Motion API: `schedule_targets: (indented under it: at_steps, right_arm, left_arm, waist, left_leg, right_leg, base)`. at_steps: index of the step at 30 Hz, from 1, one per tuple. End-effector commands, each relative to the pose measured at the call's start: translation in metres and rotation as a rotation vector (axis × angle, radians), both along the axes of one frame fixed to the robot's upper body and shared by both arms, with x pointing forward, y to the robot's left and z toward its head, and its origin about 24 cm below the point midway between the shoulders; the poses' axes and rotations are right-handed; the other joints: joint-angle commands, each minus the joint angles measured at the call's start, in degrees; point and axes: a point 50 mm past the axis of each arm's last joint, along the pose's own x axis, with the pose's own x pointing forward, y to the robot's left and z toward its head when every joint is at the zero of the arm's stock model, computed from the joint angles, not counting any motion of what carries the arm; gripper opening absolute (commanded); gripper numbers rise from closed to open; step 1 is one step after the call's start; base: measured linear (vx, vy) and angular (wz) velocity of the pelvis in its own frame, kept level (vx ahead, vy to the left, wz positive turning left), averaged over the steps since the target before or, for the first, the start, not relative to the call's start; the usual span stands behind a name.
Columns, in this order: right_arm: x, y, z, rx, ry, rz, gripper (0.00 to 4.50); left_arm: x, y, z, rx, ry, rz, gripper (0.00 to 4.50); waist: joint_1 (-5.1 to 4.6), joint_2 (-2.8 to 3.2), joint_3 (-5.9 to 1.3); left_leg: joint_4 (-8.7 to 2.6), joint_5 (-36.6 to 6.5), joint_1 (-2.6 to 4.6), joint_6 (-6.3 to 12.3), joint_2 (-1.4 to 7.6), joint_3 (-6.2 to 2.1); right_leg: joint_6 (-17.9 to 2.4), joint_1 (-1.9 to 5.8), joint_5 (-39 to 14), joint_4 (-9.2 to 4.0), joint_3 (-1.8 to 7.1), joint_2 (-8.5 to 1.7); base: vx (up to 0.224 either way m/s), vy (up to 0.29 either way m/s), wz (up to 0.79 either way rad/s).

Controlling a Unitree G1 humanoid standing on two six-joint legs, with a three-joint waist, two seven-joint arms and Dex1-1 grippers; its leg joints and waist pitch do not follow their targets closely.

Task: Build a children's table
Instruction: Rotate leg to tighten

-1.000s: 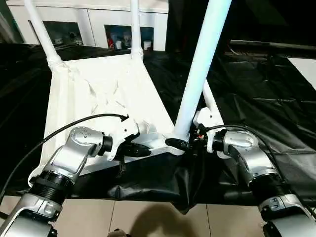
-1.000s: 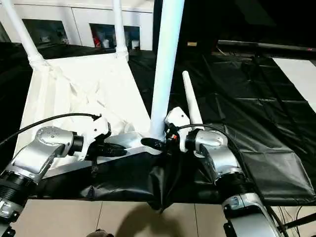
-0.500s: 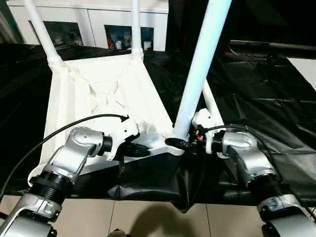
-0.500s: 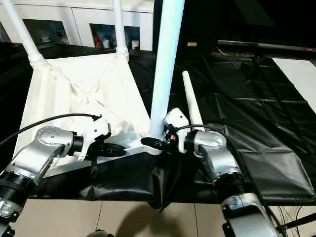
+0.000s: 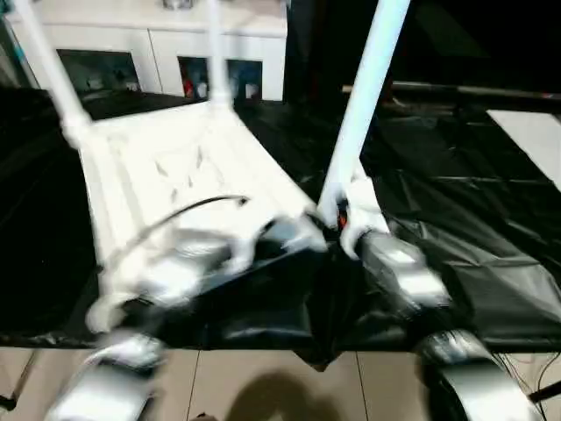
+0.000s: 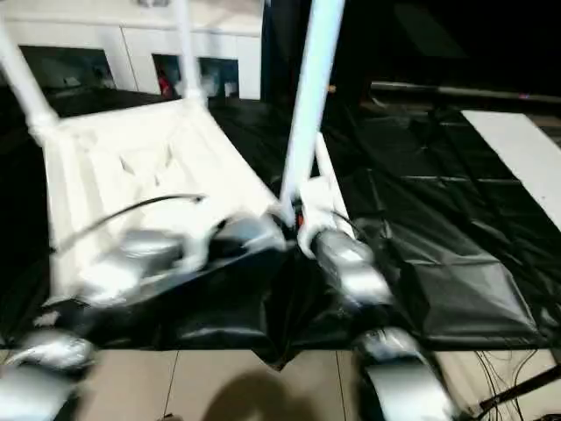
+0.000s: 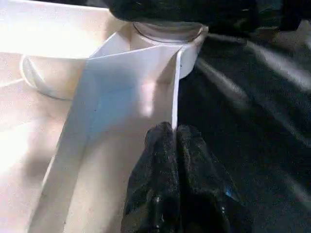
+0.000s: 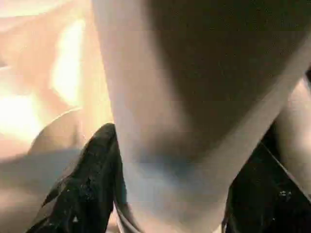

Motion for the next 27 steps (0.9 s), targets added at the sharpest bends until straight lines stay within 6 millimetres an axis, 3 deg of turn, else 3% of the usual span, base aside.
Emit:
schedule_targets:
  at_steps: [1,3,5,10,11,14,17,18,20,21,24,27]
  right_arm:
    - [-0.015,0.021,-0.031,0.022,0.184,-0.04,2.67]
    - [-0.011,0.029,-0.026,0.008,0.161,-0.037,2.67]
    - [-0.009,0.037,-0.021,0.013,0.129,0.001,2.67]
    - [-0.007,0.048,-0.011,0.087,0.07,0.076,2.67]
    - [-0.006,0.048,-0.008,0.113,0.054,0.092,3.02]
    - [-0.005,0.047,-0.003,0.149,0.02,0.109,3.37]
    - [-0.002,0.042,0.009,0.183,-0.053,0.177,3.71]
    - [-0.002,0.042,0.009,0.186,-0.058,0.183,3.79]
    - [-0.003,0.035,0.014,0.204,-0.078,0.27,3.84]
    - [-0.006,0.029,0.014,0.19,-0.092,0.338,3.84]
    - [-0.012,0.019,0.013,0.145,-0.107,0.436,3.84]
    - [-0.018,0.01,0.012,0.088,-0.127,0.528,3.84]
  left_arm:
    - [0.014,-0.004,0.01,0.021,-0.058,0.108,0.0]
    - [0.016,-0.005,0.01,0.043,-0.069,0.129,0.0]
    - [0.018,-0.005,0.01,0.057,-0.076,0.137,0.0]
    - [0.019,0.001,0.011,0.076,-0.09,0.135,0.0]
    - [0.019,0.004,0.012,0.08,-0.092,0.133,0.0]
    - [0.02,0.008,0.012,0.084,-0.096,0.129,0.0]
    - [0.017,0.018,0.014,0.093,-0.1,0.083,0.0]
    - [0.017,0.019,0.014,0.094,-0.1,0.077,0.0]
    - [0.011,0.026,0.014,0.099,-0.092,0.017,0.0]
    - [0.008,0.03,0.015,0.1,-0.087,-0.023,0.0]
    - [0.002,0.036,0.016,0.092,-0.074,-0.077,0.0]
    - [-0.003,0.042,0.018,0.084,-0.068,-0.134,0.0]
  waist:
    - [-0.23,0.2,-2.46]
    - [-0.18,0.25,-2.57]
    - [-0.13,0.14,-2.57]
    - [-0.16,0.03,-2.54]
    - [-0.16,-0.13,-2.45]
    - [-0.15,-0.05,-2.49]
    - [-1.14,-0.06,-2.52]
    - [-1.26,-0.13,-2.66]
    - [-1.34,-0.19,-3.16]
    - [-1.27,-0.09,-3.17]
    - [-1.01,0.2,-3.26]
    - [-1.14,0.1,-3.21]
  left_leg:
    - [-4.81,-18.5,0.89,-2.5,1.0,-0.5]
    - [-4.76,-18.7,0.99,-2.38,0.98,-0.55]
    - [-4.83,-17.3,0.47,-1.72,1.03,-0.55]
    - [-4.86,-15.8,0.24,-0.68,1.09,-0.42]
    - [-4.86,-15.8,0.23,-0.36,1.1,-0.37]
    - [-5.01,-14.7,0.09,0.34,1.17,-0.39]
    - [-5.49,-14.0,-1.0,0.14,1.08,-0.93]
    - [-5.42,-13.0,-1.06,0.34,1.16,-0.96]
    - [-5.02,-8.3,-1.0,1.41,1.18,-0.85]
    - [-4.67,-5.0,-0.98,2.7,1.13,-0.65]
    - [-3.98,-0.6,-0.47,6.15,1.07,-0.25]
    - [-3.99,-1.3,-0.3,7.35,1.21,-0.1]
  right_leg:
    - [-8.2,1.06,-20.1,-6.58,2.8,-3.53]
    - [-7.9,1.0,-19.6,-6.57,2.73,-3.5]
    - [-8.3,1.29,-16.8,-6.3,2.74,-3.53]
    - [-9.1,1.46,-13.7,-6.02,2.73,-3.52]
    - [-9.1,1.42,-14.1,-6.13,2.75,-3.58]
    - [-9.3,1.57,-13.0,-6.09,2.69,-3.57]
    - [-8.4,2.41,-14.4,-6.02,2.27,-3.59]
    - [-8.6,2.53,-12.9,-5.95,2.3,-3.63]
    - [-10.5,2.81,-5.5,-5.27,2.32,-3.58]
    - [-12.1,2.7,0.7,-4.77,2.33,-3.3]
    - [-16.0,2.43,12.2,-3.86,2.42,-3.05]
    - [-17.6,2.5,12.7,-3.83,2.41,-3.13]
  base:
    - [0.0,0.0,0.0]
    - [0.0,0.0,0.0]
    - [0.0,0.0,0.0]
    - [0.0,0.0,0.0]
    - [0.0,0.0,0.0]
    - [0.0,0.0,0.0]
    - [0.0,0.0,0.0]
    - [0.0,0.0,0.0]
    - [0.0,0.0,0.0]
    - [0.0,0.0,0.0]
    - [0.063,0.005,-0.03]
    - [0.035,0.008,0.0]
